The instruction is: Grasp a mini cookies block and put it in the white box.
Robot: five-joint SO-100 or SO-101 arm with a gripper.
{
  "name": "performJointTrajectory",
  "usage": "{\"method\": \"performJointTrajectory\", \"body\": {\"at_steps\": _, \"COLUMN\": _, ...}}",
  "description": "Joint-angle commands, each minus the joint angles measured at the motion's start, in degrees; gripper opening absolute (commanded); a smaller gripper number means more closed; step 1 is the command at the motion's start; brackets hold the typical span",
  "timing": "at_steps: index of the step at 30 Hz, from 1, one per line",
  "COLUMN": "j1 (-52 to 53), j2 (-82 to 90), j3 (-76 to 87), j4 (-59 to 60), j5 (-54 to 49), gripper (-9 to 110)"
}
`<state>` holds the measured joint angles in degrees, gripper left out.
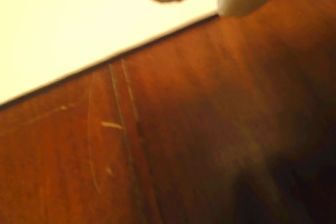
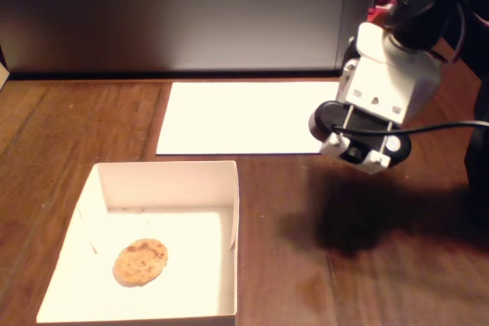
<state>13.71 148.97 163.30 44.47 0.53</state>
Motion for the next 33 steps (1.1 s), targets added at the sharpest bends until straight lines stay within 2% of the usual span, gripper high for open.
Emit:
{"method": "performJointTrajectory", "body": {"at_steps": 1, "j1": 0.1, "j2": 6.2, "j3": 1.8, "j4": -1.5, "j5": -0.4, "gripper": 0}}
{"method": "performJointTrajectory", "body": {"at_steps": 18, "j1": 1.0, "j2": 29.0, "j3": 14.5, "j4": 6.4, "j5": -2.0, "gripper": 0}}
{"method": "performJointTrajectory", "body": {"at_steps": 25, "j1": 1.1, "j2": 44.7, "j3": 20.5, "j4": 13.9, "j5": -3.4, "gripper": 0}}
{"method": "performJointTrajectory", "body": {"at_steps": 33, "j1": 2.2, "j2": 44.6, "j3": 21.1, "j4": 16.6, "j5": -1.9, "gripper": 0}}
